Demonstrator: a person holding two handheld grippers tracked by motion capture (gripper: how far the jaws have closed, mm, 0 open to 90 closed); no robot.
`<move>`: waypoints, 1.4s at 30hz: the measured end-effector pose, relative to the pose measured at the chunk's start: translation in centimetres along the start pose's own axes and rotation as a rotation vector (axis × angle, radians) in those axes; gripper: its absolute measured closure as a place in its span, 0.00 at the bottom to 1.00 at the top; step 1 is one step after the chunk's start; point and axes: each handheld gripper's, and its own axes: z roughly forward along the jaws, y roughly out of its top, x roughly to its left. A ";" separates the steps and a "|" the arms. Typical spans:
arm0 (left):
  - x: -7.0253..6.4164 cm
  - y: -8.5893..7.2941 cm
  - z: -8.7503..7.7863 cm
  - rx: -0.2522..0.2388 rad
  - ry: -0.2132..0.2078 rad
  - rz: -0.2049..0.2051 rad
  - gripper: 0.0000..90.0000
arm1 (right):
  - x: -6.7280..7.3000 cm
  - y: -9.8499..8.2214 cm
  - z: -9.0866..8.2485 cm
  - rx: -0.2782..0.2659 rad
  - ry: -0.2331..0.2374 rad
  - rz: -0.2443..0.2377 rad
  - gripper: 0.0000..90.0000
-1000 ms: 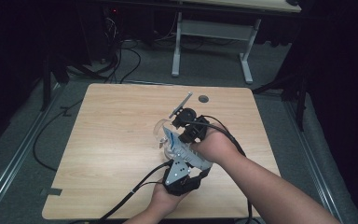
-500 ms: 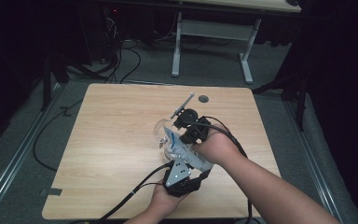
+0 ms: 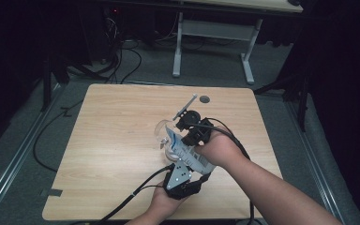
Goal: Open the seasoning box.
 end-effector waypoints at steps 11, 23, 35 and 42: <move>0.0 -0.5 -0.1 0.007 -0.003 0.002 0.65 | 0.1 -0.3 0.0 0.003 0.004 0.002 1.00; 0.0 -1.2 0.1 0.025 -0.008 0.007 0.65 | 0.0 -0.8 0.3 0.007 0.012 0.000 1.00; 0.3 -2.2 0.2 0.043 -0.002 0.006 0.64 | -0.2 -1.2 0.3 0.013 0.012 0.015 1.00; 0.6 -2.7 0.1 0.048 0.005 0.005 0.64 | -0.3 -1.3 0.2 0.015 0.012 0.021 1.00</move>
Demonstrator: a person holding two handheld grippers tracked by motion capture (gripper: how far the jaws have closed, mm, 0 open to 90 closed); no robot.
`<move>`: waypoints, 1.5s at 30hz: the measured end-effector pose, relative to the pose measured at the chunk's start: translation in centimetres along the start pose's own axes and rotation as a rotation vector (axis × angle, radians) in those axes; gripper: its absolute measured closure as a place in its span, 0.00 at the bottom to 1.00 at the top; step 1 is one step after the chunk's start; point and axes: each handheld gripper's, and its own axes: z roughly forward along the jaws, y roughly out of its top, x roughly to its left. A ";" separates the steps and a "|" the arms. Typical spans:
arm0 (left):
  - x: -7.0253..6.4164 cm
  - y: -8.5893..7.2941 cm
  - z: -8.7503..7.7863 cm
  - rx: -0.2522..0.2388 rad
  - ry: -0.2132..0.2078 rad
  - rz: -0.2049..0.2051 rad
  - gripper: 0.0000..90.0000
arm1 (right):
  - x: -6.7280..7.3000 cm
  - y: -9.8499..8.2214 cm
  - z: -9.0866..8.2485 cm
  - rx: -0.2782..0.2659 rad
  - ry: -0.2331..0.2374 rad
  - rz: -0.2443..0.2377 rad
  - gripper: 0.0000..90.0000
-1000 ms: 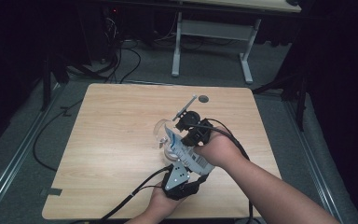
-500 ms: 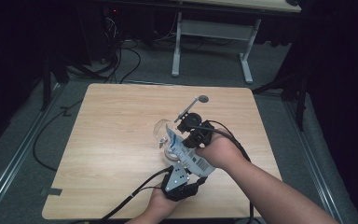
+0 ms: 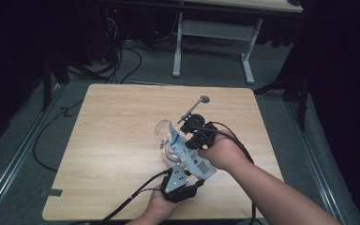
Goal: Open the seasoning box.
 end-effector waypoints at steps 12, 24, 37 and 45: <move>0.4 -1.0 0.1 0.014 0.008 -0.006 0.63 | -0.1 -0.5 -0.1 0.004 0.000 0.005 1.00; 0.6 -1.7 0.3 0.024 0.016 -0.015 0.62 | -0.3 -1.0 0.0 0.003 0.007 0.013 1.00; 0.5 -1.8 -0.1 0.021 0.004 -0.008 0.53 | -0.3 -0.8 -0.1 -0.001 0.017 0.020 1.00; 0.6 -2.3 -0.7 0.037 -0.004 -0.003 0.50 | -0.2 -0.7 -0.4 -0.009 0.017 0.029 1.00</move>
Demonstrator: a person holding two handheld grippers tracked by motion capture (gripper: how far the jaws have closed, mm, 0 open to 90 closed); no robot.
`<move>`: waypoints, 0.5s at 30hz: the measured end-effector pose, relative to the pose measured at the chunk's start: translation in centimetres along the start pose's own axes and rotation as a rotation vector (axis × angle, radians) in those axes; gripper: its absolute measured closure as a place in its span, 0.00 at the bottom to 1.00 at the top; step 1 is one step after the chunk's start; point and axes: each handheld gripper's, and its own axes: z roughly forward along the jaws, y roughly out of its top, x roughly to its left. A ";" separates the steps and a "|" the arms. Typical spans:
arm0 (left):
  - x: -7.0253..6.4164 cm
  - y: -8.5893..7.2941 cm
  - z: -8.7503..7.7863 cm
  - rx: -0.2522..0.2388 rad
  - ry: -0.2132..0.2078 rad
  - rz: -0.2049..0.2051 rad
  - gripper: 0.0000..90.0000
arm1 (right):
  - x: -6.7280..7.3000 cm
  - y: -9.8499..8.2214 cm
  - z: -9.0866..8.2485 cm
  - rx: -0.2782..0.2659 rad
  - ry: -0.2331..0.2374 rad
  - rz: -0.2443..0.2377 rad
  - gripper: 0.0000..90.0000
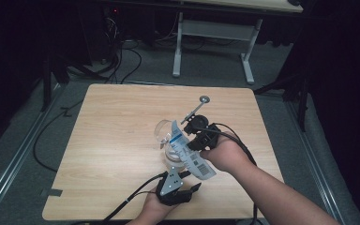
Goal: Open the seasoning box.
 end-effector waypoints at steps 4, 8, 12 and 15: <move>0.2 -0.2 -0.4 -0.004 0.003 -0.007 0.51 | 0.0 0.0 -0.2 -0.002 -0.008 -0.005 1.00; 0.6 -0.3 -0.9 -0.007 0.012 -0.017 0.52 | -0.1 0.0 -0.2 -0.001 -0.012 -0.007 1.00; 1.1 -0.6 -1.6 -0.009 0.020 -0.029 0.53 | -0.1 -0.1 0.0 0.002 -0.007 -0.004 1.00; 1.3 -0.8 -2.2 -0.008 0.023 -0.030 0.54 | -0.1 -0.2 0.1 0.005 -0.010 0.002 1.00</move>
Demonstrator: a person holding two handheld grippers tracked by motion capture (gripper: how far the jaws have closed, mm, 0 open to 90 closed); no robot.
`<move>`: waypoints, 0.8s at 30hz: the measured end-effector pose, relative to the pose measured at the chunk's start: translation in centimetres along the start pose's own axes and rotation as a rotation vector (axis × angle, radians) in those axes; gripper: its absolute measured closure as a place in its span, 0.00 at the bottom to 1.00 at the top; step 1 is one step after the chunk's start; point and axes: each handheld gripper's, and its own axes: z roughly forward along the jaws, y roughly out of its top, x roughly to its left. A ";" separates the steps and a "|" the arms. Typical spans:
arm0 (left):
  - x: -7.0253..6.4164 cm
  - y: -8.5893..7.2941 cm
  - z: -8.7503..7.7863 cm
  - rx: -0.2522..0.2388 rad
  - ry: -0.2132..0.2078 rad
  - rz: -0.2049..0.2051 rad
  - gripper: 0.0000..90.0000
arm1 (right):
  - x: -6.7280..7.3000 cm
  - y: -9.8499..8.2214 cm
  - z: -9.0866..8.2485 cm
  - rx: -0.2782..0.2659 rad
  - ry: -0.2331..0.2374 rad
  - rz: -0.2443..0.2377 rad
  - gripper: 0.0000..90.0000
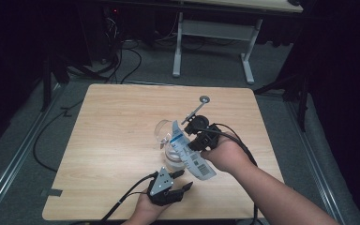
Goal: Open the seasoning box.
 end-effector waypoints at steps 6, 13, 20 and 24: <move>1.3 -0.8 -2.0 0.007 0.026 -0.008 0.55 | -0.1 -0.2 0.2 0.002 -0.004 -0.012 1.00; 3.1 -1.2 -4.8 0.018 0.099 0.018 0.55 | 0.1 -0.2 0.6 0.009 0.002 -0.011 1.00; 6.6 -1.1 -7.7 -0.022 0.183 -0.056 0.55 | 0.0 -0.4 0.6 0.005 0.000 -0.018 1.00; 8.1 -1.7 -8.9 -0.012 0.221 -0.085 0.55 | -0.2 -0.6 0.5 0.005 -0.003 -0.010 1.00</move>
